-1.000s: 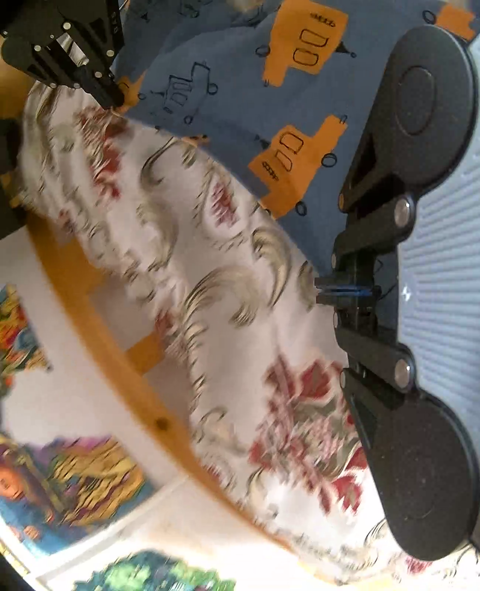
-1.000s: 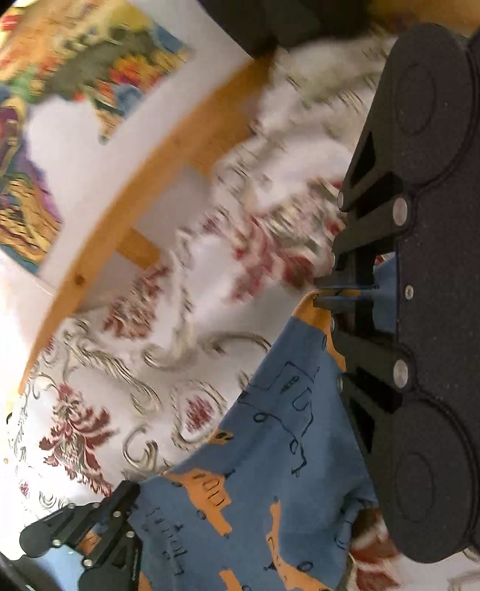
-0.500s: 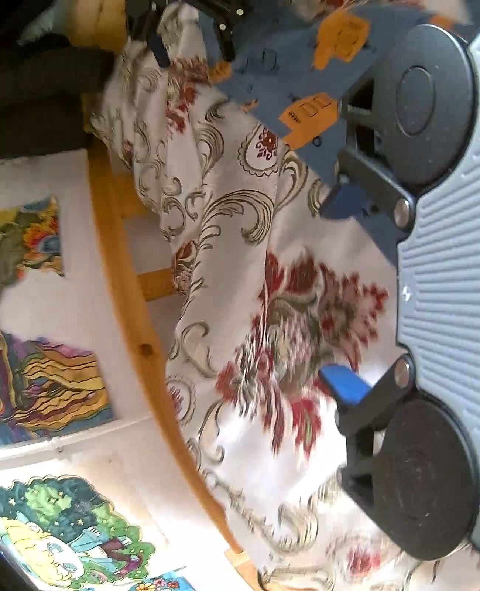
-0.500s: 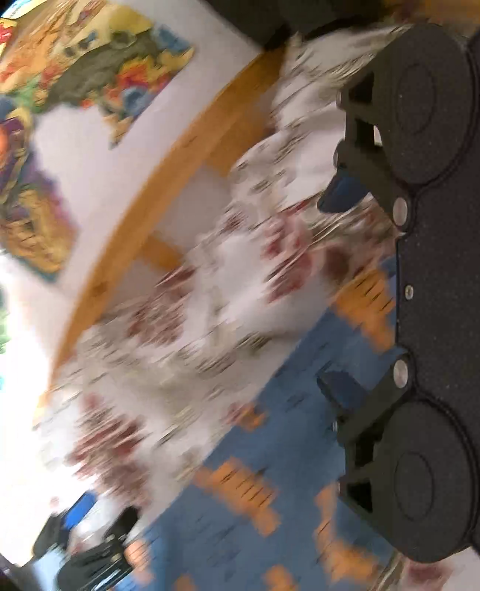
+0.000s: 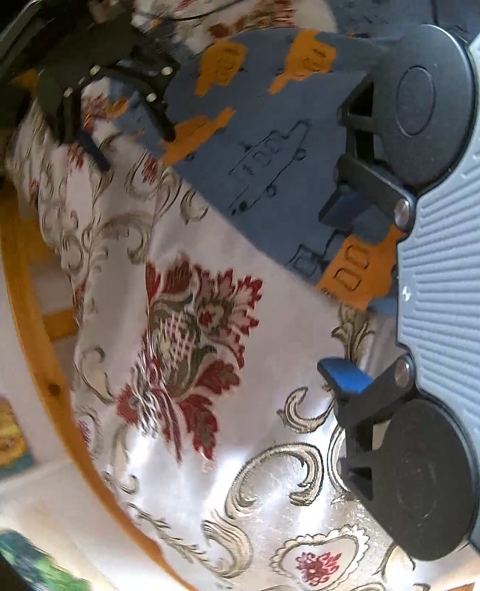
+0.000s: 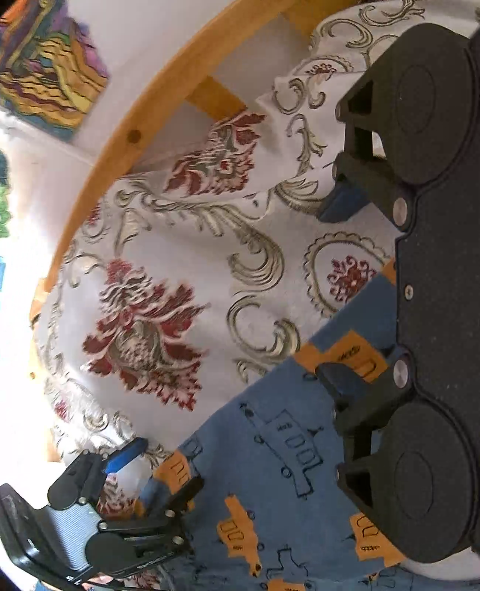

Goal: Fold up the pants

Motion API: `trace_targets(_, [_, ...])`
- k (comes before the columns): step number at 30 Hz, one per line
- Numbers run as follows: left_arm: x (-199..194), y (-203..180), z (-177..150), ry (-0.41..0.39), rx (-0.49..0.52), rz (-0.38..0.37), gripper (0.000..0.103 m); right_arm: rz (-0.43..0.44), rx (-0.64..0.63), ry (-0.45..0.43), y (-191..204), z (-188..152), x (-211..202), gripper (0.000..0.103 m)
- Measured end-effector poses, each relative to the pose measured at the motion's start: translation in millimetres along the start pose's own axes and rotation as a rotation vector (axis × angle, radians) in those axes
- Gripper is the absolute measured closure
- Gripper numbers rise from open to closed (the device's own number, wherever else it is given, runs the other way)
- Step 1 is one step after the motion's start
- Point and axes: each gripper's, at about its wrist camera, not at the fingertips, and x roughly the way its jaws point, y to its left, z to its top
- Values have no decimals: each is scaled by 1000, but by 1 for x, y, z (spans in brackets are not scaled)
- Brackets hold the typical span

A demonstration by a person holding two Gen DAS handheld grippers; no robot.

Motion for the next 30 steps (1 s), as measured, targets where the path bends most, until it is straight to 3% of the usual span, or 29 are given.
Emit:
trace_targets(6, [8, 24, 9, 49, -122, -111, 52, 64, 29, 52, -10, 0, 6, 52])
trace_targets(7, [9, 24, 9, 64, -114, -113, 56, 69, 23, 60, -9, 0, 8, 59])
trace_targets(9, [12, 20, 10, 92, -88, -82, 83, 73, -1, 80, -3, 0, 10, 78])
trace_targets(10, [14, 18, 10, 114, -73, -71, 88, 68, -21, 85, 1, 0, 10, 94])
trace_targets(13, [11, 7, 7, 116, -21, -44, 101, 65, -49, 87, 9, -3, 4, 103])
trace_targets(25, [-43, -36, 0, -74, -9, 168, 103, -125, -41, -10, 40, -19, -57, 101])
trace_targets(28, [-50, -49, -3, -108, 19, 217, 102, -142, -7, -17, 37, -19, -58, 62])
trace_targets(30, [-53, -55, -6, -118, 57, 244, 102, -117, 16, -17, 32, -17, -54, 58])
